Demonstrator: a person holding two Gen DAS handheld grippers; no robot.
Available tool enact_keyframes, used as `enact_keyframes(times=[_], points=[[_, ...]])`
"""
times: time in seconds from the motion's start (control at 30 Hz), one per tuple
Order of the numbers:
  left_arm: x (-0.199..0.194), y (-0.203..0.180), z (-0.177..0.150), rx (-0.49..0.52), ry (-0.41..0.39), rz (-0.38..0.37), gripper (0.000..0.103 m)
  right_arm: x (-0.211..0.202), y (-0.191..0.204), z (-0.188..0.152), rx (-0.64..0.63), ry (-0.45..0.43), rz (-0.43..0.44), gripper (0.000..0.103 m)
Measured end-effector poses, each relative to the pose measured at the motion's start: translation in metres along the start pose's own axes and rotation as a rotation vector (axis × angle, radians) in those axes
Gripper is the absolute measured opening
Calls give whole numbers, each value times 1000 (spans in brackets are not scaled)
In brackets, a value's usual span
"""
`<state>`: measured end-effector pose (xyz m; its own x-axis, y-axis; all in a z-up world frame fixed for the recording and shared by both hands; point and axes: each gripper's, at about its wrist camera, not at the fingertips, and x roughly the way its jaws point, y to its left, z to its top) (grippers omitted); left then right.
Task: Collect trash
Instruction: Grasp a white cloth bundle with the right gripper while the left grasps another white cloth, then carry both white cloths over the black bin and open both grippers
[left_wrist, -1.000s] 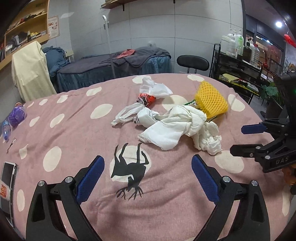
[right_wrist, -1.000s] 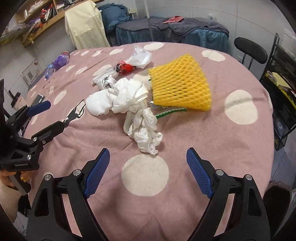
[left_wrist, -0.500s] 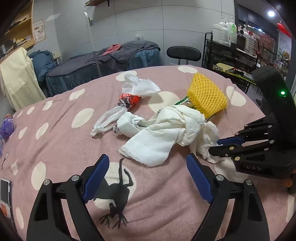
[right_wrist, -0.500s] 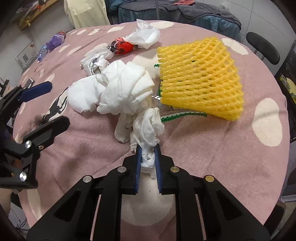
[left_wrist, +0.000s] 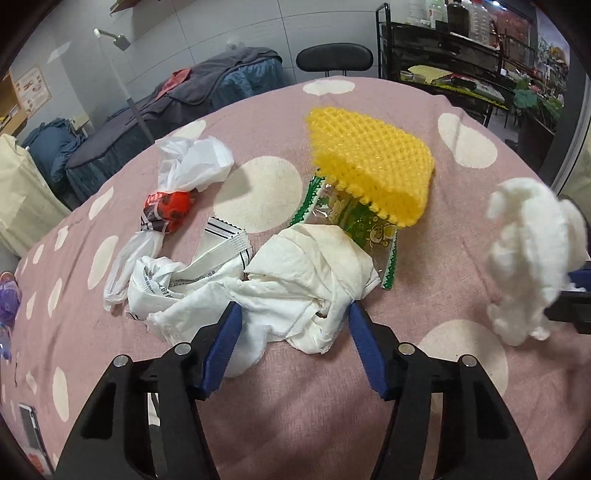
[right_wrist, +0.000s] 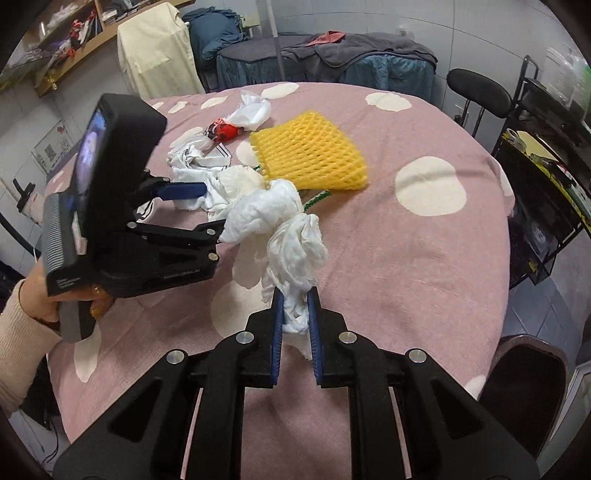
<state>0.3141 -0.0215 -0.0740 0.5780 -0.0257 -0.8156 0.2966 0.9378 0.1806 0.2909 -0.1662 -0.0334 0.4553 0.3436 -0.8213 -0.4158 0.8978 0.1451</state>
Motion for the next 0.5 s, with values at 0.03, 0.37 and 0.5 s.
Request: enact_keyframes(times=[0.03,0.37,0.5], points=[[0,1,0,-4,0,11,51,-5,-3,-3,16,-13,5,14],[-32,8,-12,-86,-61,-55,14,-43,-15,-31,89,-133,-33,14],[-56,4,-21,-114,-114,-71,14,-60,-22,-44,126,-189,-22,14]])
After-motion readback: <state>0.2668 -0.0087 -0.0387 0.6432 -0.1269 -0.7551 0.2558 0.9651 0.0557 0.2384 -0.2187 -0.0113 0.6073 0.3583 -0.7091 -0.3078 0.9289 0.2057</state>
